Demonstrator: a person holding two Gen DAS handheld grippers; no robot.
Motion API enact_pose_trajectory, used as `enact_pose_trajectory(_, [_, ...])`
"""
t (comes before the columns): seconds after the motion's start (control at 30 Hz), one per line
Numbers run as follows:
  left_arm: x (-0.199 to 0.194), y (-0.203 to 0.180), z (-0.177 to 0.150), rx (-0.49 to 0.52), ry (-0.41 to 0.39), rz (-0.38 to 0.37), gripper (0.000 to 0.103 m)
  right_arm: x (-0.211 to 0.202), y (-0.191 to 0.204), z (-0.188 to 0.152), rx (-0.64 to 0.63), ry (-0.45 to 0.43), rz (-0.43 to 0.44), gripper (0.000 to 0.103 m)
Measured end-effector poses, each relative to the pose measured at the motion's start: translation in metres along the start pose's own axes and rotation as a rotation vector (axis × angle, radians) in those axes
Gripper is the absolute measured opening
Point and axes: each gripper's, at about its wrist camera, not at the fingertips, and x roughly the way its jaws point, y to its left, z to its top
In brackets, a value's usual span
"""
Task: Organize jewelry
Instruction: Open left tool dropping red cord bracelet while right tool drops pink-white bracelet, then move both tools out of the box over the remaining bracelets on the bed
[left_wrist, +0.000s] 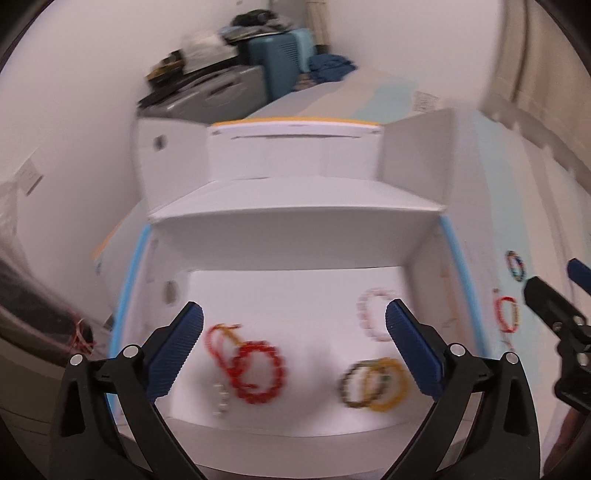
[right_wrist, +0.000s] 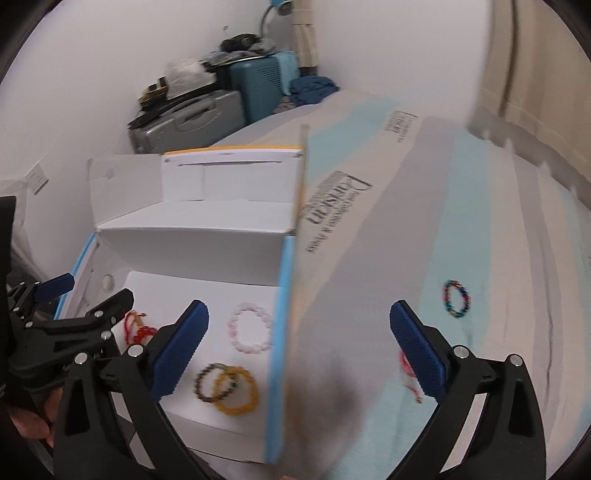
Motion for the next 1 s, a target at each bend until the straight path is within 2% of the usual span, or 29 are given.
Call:
enact_pose_trajectory(0.37, [-0.008,-0.11,0.0,0.098,-0.019,-0.127,0.097,-0.019,-0.119,-0.016,0.181,0.008,-0.121,0.095])
enact_pose_trajectory(0.53, [-0.006,-0.161,-0.005,0.148,-0.012,-0.179,0.097,-0.017,-0.158,-0.021,0.208,0.023,-0.165,0.095])
enact_pose_trajectory(0.63, [0.0,-0.185,-0.009,0.177,0.0,-0.201,0.097,-0.011,-0.18,-0.023,0.222,0.024,-0.185,0.095])
enact_pose_trajectory(0.83, [0.022,-0.235,-0.019,0.222,0.04,-0.246,0.097,0.007,-0.223,-0.026,0.259,0.015,-0.166,0.095])
enact_pose_trajectory(1.0, [0.05,-0.27,-0.026,0.264,0.078,-0.267,0.097,0.043,-0.241,-0.026,0.22,0.074,-0.21,0.095])
